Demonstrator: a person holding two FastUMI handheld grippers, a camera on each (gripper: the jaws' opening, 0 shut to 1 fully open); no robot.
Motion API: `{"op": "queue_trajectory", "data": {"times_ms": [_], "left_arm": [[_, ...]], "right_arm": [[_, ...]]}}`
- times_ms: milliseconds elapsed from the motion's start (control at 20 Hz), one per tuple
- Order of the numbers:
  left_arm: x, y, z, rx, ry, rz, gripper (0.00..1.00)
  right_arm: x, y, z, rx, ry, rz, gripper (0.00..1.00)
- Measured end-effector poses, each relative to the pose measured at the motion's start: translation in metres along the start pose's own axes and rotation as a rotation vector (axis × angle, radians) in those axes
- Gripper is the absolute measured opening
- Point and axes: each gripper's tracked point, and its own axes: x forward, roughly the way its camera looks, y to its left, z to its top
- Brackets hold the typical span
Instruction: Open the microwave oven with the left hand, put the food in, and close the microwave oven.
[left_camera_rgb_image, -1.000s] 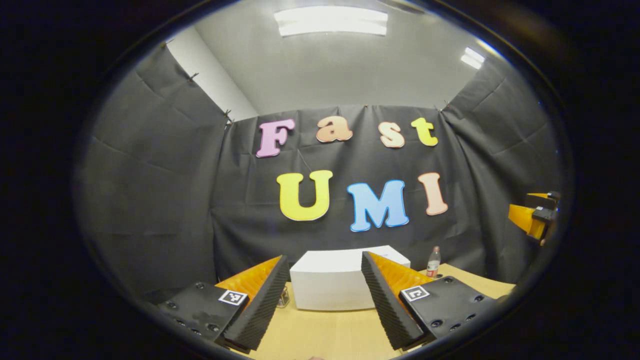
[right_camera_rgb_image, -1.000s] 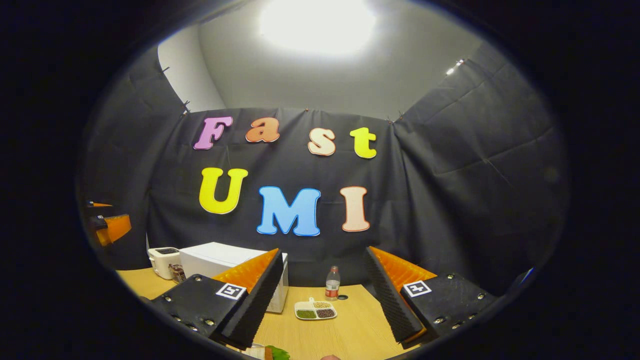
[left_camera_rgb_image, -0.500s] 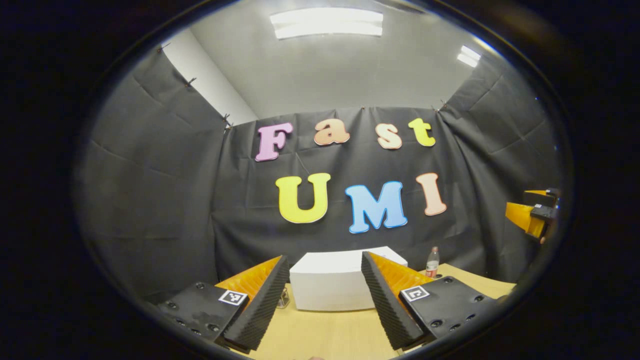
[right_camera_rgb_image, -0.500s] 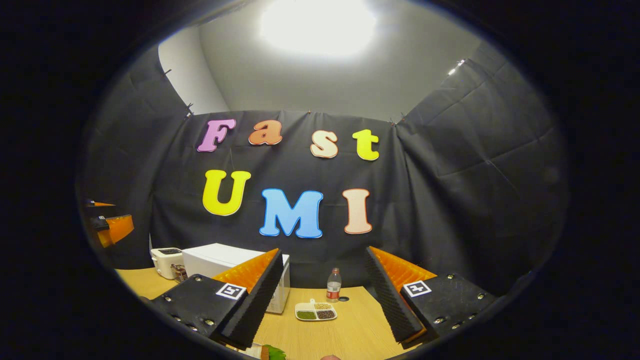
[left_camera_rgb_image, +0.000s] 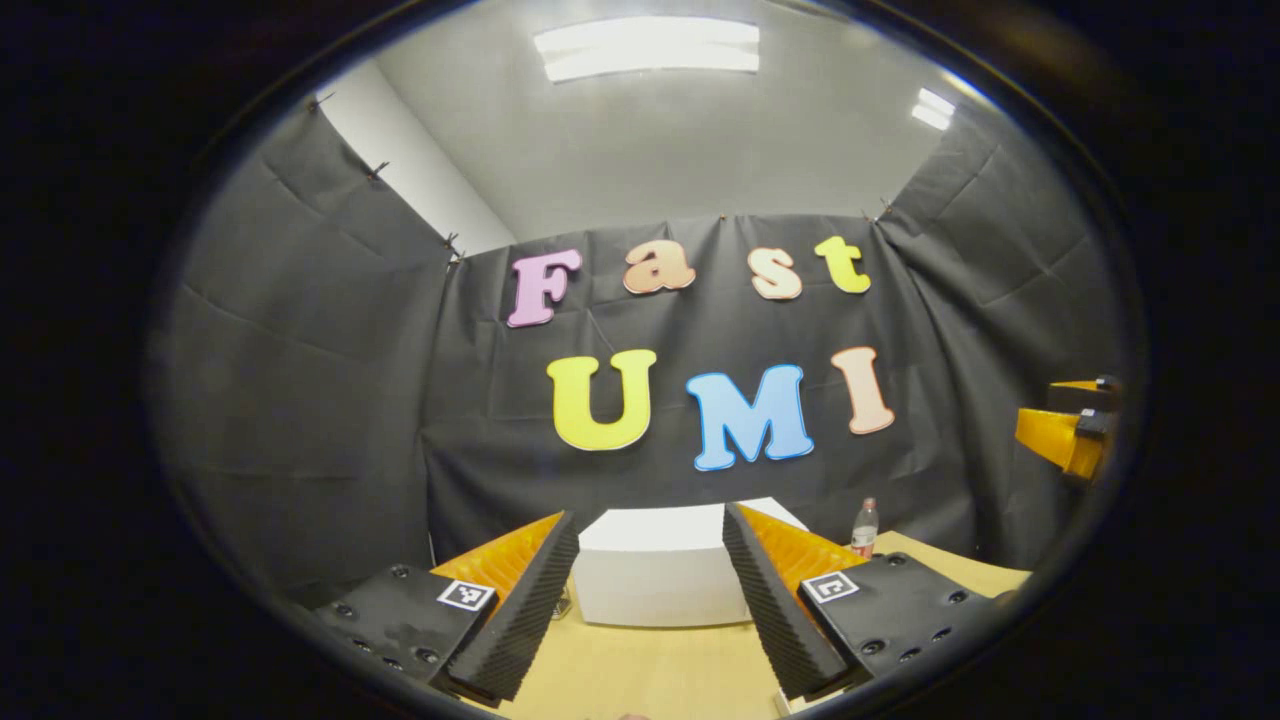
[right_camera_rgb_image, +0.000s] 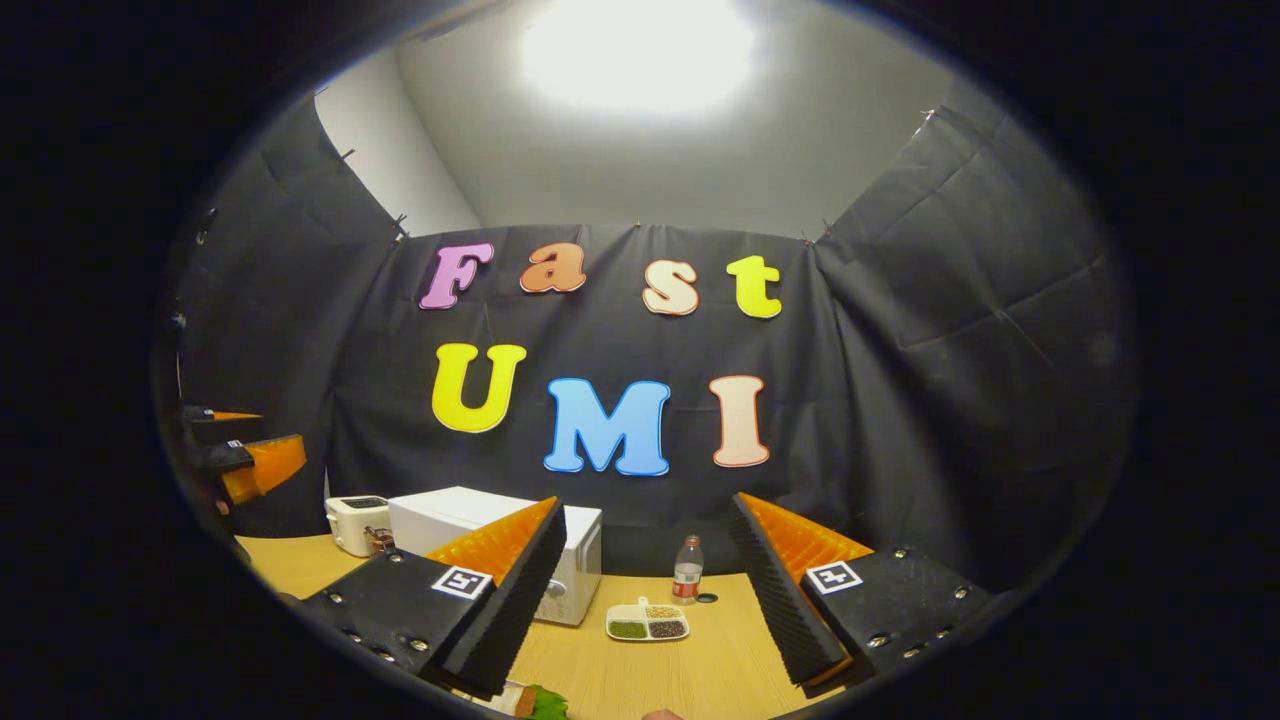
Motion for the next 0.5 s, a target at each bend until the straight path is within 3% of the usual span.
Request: {"op": "queue_trajectory", "data": {"times_ms": [50, 250, 450, 500], "left_arm": [[0.006, -0.005, -0.003, 0.001, 0.003, -0.008, 0.96], [0.045, -0.021, -0.026, -0.013, 0.025, -0.050, 0.96], [0.093, -0.041, -0.055, -0.030, 0.040, -0.132, 0.96], [0.105, -0.047, -0.066, -0.033, 0.051, -0.154, 1.00]], "right_arm": [[0.001, -0.002, 0.000, -0.008, -0.001, -0.005, 0.98], [0.003, 0.002, -0.004, 0.006, 0.013, -0.021, 0.98], [0.010, 0.001, -0.003, -0.016, 0.016, -0.094, 0.98], [0.012, 0.001, 0.000, -0.021, 0.009, -0.114, 0.98]]}}
